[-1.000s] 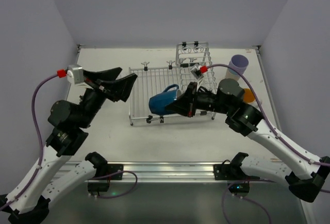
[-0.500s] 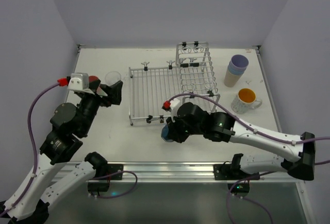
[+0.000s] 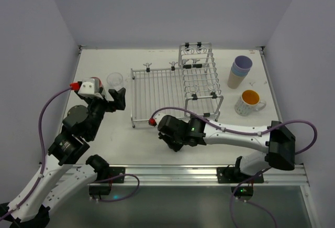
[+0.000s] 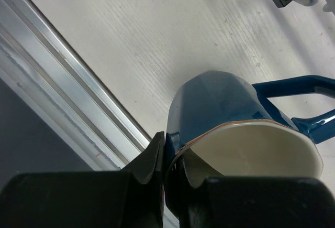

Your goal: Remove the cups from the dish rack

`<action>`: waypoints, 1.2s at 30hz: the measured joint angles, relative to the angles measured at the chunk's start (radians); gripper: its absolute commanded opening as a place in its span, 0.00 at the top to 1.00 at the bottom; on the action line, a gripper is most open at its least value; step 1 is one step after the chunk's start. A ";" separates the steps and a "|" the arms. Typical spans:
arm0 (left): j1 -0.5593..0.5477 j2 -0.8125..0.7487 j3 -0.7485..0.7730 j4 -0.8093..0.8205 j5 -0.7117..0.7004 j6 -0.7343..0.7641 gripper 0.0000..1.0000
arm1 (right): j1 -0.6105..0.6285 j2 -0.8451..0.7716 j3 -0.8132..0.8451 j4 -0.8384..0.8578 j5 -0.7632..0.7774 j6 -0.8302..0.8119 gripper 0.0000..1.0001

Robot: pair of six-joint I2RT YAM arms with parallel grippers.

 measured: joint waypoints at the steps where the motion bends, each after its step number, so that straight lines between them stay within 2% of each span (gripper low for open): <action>1: 0.000 -0.002 -0.005 0.000 -0.002 0.000 0.00 | 0.000 0.011 0.006 -0.002 0.002 -0.004 1.00; 5: 0.000 -0.006 -0.012 0.000 -0.005 0.003 0.00 | 0.004 0.052 0.025 -0.002 0.007 -0.018 0.97; 16: 0.000 -0.042 -0.021 0.000 -0.008 0.002 0.00 | 0.007 0.107 0.045 -0.001 0.005 -0.045 0.75; 19: 0.000 -0.044 -0.021 0.000 -0.009 0.002 0.00 | 0.007 0.107 0.057 0.003 0.003 -0.051 0.64; 20: 0.000 -0.044 -0.022 0.000 -0.009 0.002 0.00 | 0.007 0.107 0.059 0.003 0.003 -0.052 0.56; 23: 0.000 -0.044 -0.023 0.000 -0.009 0.002 0.00 | 0.007 0.105 0.066 0.002 0.006 -0.057 0.45; 24: 0.000 -0.044 -0.023 0.000 -0.009 0.002 0.00 | 0.007 0.102 0.069 0.002 0.007 -0.058 0.38; 26: 0.000 -0.044 -0.023 0.000 -0.009 0.002 0.00 | 0.007 0.085 0.074 0.001 0.009 -0.056 0.31; 27: 0.000 -0.044 -0.023 0.000 -0.009 0.002 0.00 | 0.007 0.072 0.076 0.000 0.010 -0.058 0.22; 30: 0.000 -0.044 -0.023 0.000 -0.008 0.002 0.00 | 0.007 -0.003 0.088 -0.007 0.016 -0.058 0.11; 31: 0.000 -0.043 -0.023 0.000 -0.007 0.002 0.00 | 0.007 -0.036 0.093 -0.005 0.017 -0.060 0.01; 36: 0.000 -0.037 -0.007 0.000 0.021 0.001 0.00 | 0.007 -0.252 0.111 0.026 0.068 -0.077 0.01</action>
